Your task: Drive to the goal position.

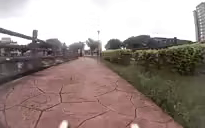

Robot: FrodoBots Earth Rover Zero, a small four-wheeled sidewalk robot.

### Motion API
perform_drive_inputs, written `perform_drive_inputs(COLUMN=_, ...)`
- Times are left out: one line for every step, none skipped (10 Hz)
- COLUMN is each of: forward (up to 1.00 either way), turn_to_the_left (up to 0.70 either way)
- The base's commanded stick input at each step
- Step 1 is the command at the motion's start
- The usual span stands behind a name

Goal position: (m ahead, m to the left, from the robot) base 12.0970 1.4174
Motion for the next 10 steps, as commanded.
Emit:
perform_drive_inputs(forward=0.70, turn_to_the_left=0.03)
perform_drive_inputs(forward=0.70, turn_to_the_left=0.04)
perform_drive_inputs(forward=0.70, turn_to_the_left=0.08)
perform_drive_inputs(forward=0.70, turn_to_the_left=0.28)
perform_drive_inputs(forward=0.70, turn_to_the_left=0.35)
perform_drive_inputs(forward=0.70, turn_to_the_left=0.27)
perform_drive_inputs(forward=0.70, turn_to_the_left=0.10)
perform_drive_inputs(forward=0.70, turn_to_the_left=0.00)
perform_drive_inputs(forward=0.70, turn_to_the_left=0.00)
perform_drive_inputs(forward=0.70, turn_to_the_left=0.00)
